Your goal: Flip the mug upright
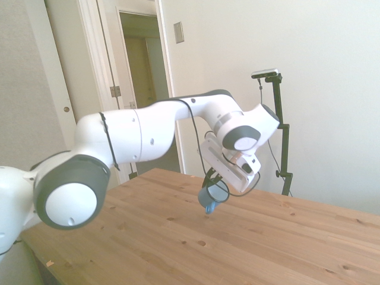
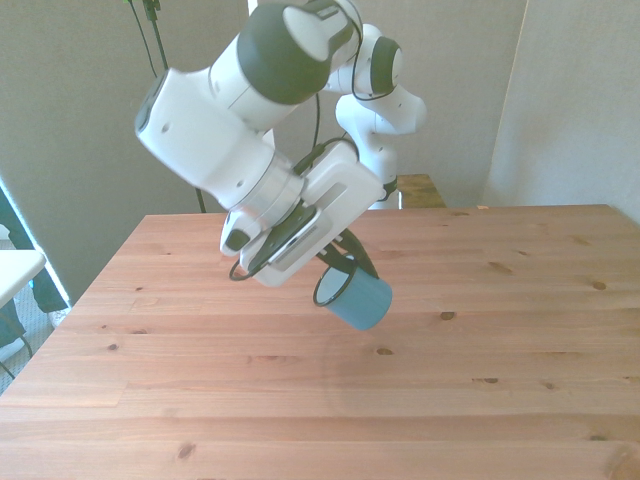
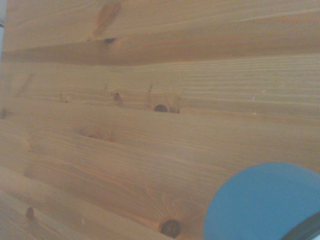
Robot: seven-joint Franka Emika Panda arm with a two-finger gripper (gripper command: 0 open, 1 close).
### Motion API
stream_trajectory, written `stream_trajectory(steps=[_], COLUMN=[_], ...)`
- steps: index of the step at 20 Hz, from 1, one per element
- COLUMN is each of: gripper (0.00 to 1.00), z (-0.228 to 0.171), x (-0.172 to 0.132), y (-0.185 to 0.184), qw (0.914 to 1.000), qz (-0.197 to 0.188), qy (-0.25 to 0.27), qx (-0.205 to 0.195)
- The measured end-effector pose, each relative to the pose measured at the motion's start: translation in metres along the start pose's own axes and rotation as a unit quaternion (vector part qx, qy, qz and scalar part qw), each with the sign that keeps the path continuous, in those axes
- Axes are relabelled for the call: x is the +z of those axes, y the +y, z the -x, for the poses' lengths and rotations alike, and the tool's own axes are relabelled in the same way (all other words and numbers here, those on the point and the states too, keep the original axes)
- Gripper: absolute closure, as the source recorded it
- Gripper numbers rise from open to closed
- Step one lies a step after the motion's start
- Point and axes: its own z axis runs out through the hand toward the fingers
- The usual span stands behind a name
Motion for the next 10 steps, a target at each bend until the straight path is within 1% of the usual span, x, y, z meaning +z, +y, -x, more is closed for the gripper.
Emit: stream_trajectory(steps=[2, 6, 8, 10], gripper=[1.0, 1.0, 1.0, 1.0], z=[0.021, 0.053, 0.065, 0.075], x=[-0.002, -0.003, 0.003, 0.016], y=[-0.007, -0.008, -0.008, -0.009], qw=[0.9996, 0.9978, 0.9958, 0.9938], qz=[0.023, 0.046, 0.059, 0.068], qy=[0.018, 0.047, 0.07, 0.087], qx=[0.0, 0.001, -0.002, -0.006])
